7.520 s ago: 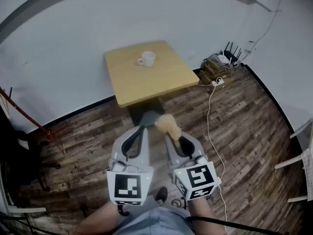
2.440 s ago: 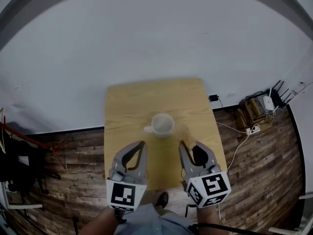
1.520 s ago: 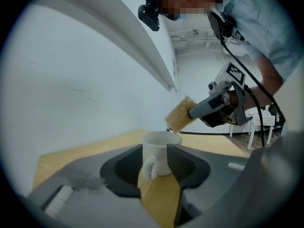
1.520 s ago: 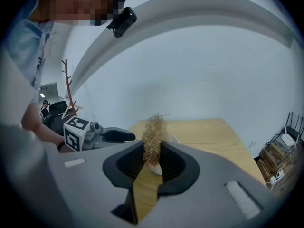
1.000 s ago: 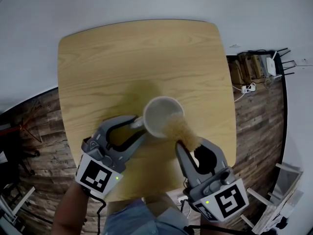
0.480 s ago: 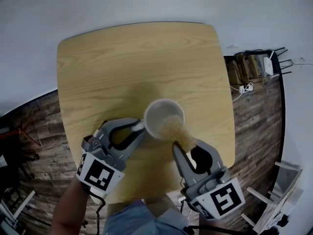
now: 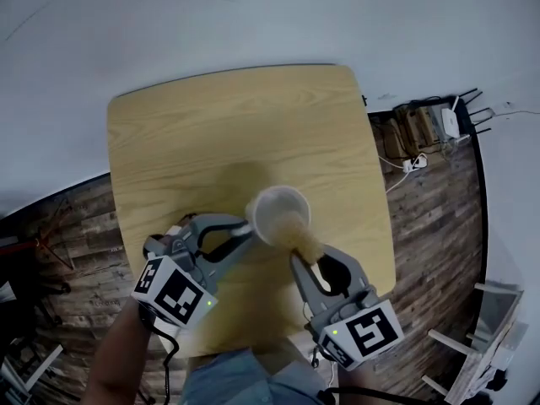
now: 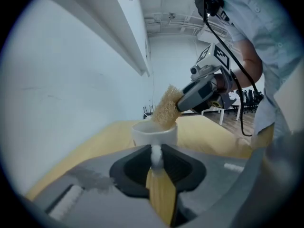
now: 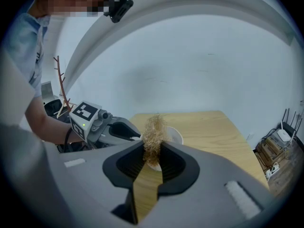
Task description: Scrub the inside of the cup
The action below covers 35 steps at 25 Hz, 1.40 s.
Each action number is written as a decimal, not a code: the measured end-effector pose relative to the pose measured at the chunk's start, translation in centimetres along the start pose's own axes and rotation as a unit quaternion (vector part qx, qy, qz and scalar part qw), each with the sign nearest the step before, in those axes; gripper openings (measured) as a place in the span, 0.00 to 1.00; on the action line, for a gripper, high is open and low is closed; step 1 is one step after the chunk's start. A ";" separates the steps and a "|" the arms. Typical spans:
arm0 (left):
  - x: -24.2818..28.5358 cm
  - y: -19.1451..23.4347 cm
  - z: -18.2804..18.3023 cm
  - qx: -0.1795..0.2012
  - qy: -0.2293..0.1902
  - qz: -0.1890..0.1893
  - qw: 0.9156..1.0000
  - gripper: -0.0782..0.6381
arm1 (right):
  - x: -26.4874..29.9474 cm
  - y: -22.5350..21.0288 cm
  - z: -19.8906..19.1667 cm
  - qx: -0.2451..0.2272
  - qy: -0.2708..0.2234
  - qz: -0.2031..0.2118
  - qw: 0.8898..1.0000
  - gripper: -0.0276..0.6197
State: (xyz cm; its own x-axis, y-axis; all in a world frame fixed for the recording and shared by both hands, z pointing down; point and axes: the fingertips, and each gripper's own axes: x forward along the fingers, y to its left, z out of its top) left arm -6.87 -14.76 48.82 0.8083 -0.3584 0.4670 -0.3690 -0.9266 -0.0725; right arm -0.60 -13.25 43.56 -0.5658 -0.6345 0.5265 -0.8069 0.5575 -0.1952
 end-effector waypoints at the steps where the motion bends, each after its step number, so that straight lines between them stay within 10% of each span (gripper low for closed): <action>1: 0.0 0.0 0.2 0.009 0.007 -0.005 1.000 0.24 | -0.2 0.0 0.1 -0.003 0.000 -0.001 1.000 0.17; 16: 0.4 -1.2 1.8 0.115 0.110 -0.018 0.987 0.24 | -1.8 -1.3 0.6 -0.037 0.045 0.067 0.996 0.16; 35: 2.7 -1.7 4.9 0.117 0.162 -0.014 0.980 0.24 | 4.2 -4.7 -1.6 -0.131 0.147 0.199 0.960 0.16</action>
State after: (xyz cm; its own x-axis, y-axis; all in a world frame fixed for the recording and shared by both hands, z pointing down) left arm -1.85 -14.72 45.92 0.6145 -0.3121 0.7246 -0.2019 -0.9501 -0.2380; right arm 1.06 -17.67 48.03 -0.7170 -0.1871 0.6715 -0.4451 0.8642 -0.2345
